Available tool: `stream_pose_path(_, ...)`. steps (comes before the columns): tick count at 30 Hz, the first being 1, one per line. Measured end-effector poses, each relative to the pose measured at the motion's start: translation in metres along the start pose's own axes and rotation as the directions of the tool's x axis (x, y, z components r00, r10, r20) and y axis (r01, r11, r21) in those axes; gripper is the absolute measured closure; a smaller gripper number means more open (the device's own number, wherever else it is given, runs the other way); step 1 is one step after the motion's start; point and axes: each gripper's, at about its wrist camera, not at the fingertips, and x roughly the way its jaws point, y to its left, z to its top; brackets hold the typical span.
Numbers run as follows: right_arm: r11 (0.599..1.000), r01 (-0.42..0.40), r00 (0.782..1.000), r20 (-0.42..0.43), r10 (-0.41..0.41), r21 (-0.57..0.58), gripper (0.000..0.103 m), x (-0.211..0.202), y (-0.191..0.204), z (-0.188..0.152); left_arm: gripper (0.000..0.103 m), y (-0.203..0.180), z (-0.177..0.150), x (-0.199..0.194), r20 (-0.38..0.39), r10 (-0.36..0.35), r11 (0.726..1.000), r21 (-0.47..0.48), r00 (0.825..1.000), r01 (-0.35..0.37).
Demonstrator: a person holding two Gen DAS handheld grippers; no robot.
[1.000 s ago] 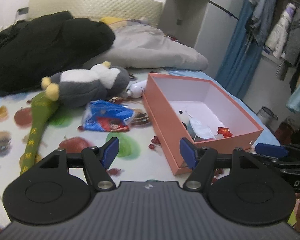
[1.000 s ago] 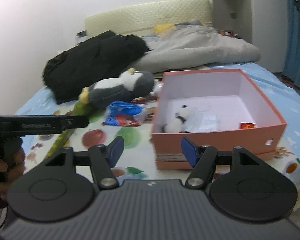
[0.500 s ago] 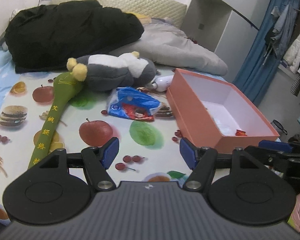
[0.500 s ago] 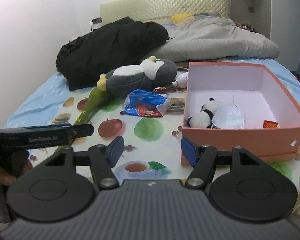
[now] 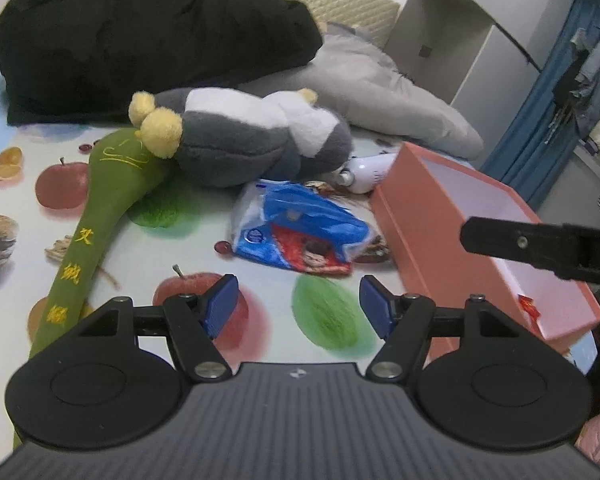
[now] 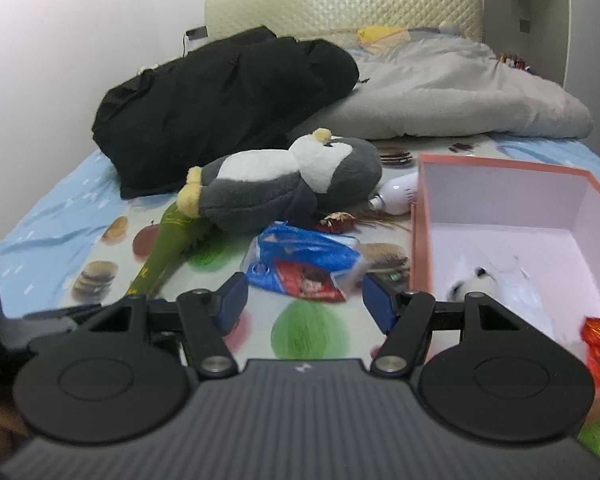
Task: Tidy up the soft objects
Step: 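Move both tools toward the blue snack bag and brown candy wrapper, then grasp the blue snack bag with the left tool while the right tool grasps the brown wrapper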
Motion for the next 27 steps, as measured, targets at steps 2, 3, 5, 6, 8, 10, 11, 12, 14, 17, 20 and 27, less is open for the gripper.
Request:
stream_pose_path(2,1.000,-0.004,1.000,-0.013,0.004,0.005,0.037,0.019,0.002,0.009,0.031,0.008,0.008,0.015,-0.002,0.001,1.000,-0.011,1.000,-0.001)
stream_pose_path(3,1.000,-0.006,1.000,-0.016,0.006,0.007,0.037,0.030,0.003,0.013,0.031,0.011,0.012,0.023,-0.004,-0.006,1.000,-0.016,1.000,0.005)
stream_pose_path(5,1.000,0.000,1.000,-0.027,0.001,0.018,0.037,0.050,0.003,0.020,0.031,0.019,0.019,0.039,-0.009,-0.013,0.999,-0.031,1.000,0.012)
stream_pose_path(6,1.000,0.001,0.999,-0.035,0.000,0.026,0.037,0.061,0.002,0.024,0.031,0.023,0.022,0.047,-0.011,-0.013,0.999,-0.038,1.000,0.012)
stream_pose_path(8,0.999,0.015,0.999,-0.050,-0.012,0.048,0.037,0.083,-0.002,0.031,0.031,0.030,0.028,0.063,-0.018,-0.019,0.999,-0.049,1.000,0.018)
stream_pose_path(10,0.997,0.030,0.998,-0.066,-0.025,0.074,0.038,0.104,-0.008,0.036,0.031,0.036,0.033,0.078,-0.026,-0.023,0.998,-0.051,0.999,0.021)
stream_pose_path(11,0.995,0.029,0.997,-0.076,-0.022,0.091,0.038,0.115,-0.011,0.038,0.031,0.039,0.035,0.086,-0.030,-0.025,0.999,-0.049,0.999,0.024)
stream_pose_path(12,0.994,0.025,0.996,-0.083,-0.017,0.107,0.038,0.124,-0.014,0.040,0.031,0.041,0.036,0.093,-0.033,-0.030,0.999,-0.046,0.999,0.029)
stream_pose_path(14,0.991,0.035,0.995,-0.096,-0.022,0.133,0.041,0.143,-0.018,0.042,0.031,0.044,0.038,0.105,-0.034,-0.038,0.999,-0.034,0.999,0.036)
stream_pose_path(17,0.988,0.051,0.993,-0.114,-0.035,0.144,0.044,0.169,-0.018,0.043,0.032,0.050,0.041,0.122,-0.045,-0.032,0.999,-0.017,0.998,0.031)
stream_pose_path(20,0.985,0.067,0.992,-0.119,-0.048,0.159,0.047,0.191,-0.020,0.043,0.032,0.056,0.044,0.133,-0.050,-0.063,0.998,-0.028,0.997,0.062)
stream_pose_path(27,0.965,0.100,0.986,-0.155,-0.063,0.244,0.058,0.228,-0.029,0.043,0.037,0.063,0.048,0.154,-0.068,-0.084,0.996,-0.045,0.994,0.081)
